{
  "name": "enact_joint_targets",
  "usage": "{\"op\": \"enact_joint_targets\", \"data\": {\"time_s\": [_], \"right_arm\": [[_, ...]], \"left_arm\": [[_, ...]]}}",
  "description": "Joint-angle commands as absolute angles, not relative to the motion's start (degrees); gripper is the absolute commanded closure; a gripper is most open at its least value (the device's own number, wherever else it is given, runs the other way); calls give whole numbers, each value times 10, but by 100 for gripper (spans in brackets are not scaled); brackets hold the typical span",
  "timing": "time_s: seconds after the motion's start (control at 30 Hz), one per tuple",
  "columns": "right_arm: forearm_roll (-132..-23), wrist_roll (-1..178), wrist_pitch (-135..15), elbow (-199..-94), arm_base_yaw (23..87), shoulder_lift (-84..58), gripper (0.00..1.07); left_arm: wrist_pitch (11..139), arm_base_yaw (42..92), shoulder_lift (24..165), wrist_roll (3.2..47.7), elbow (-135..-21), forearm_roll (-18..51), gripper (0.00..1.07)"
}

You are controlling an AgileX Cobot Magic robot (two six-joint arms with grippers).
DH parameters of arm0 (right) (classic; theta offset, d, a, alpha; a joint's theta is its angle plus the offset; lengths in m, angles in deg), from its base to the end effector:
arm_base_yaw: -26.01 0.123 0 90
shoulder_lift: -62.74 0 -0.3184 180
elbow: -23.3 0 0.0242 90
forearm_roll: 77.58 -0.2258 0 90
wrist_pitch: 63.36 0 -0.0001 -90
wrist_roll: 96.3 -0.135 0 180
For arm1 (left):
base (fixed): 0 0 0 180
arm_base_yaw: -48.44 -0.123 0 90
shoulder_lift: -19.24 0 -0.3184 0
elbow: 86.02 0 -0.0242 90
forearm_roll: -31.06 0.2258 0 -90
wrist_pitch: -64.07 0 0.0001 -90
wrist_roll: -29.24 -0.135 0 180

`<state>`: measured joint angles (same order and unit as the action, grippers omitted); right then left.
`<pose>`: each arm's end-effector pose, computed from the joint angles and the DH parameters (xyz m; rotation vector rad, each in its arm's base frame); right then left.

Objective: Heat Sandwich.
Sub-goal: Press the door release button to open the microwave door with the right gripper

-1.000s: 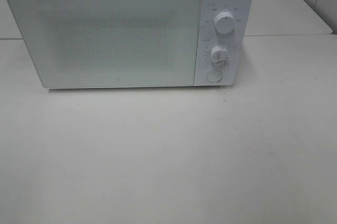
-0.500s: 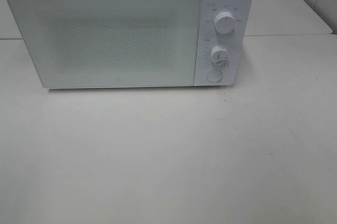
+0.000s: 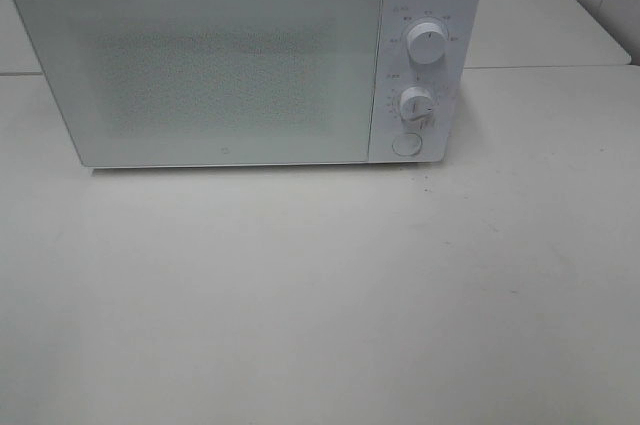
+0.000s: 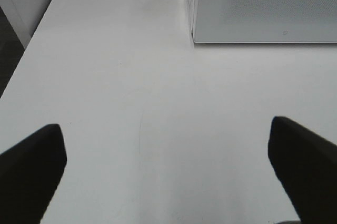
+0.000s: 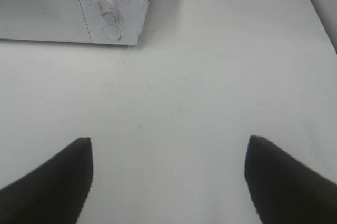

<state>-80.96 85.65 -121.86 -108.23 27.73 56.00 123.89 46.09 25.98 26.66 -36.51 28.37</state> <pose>-0.0213 0.0062 0.2549 -0.0655 1.9828 0.0673 -0.0205 -0.0063 0.2466 0.0058 2.0249 -0.0016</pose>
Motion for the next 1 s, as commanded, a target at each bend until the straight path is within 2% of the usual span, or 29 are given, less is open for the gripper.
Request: {"op": "enact_joint_targets", "data": {"time_s": [0.03, 0.33, 1.0], "right_arm": [[-812, 855, -1164, -1096, 273, 575, 31], [-812, 854, -1106, -1096, 273, 516, 31], [-810, 855, -856, -1096, 273, 247, 31]], "left_arm": [[1230, 459, 244, 267, -363, 280, 5], [1230, 459, 244, 267, -363, 280, 5], [1230, 459, 244, 267, -363, 280, 5]]}}
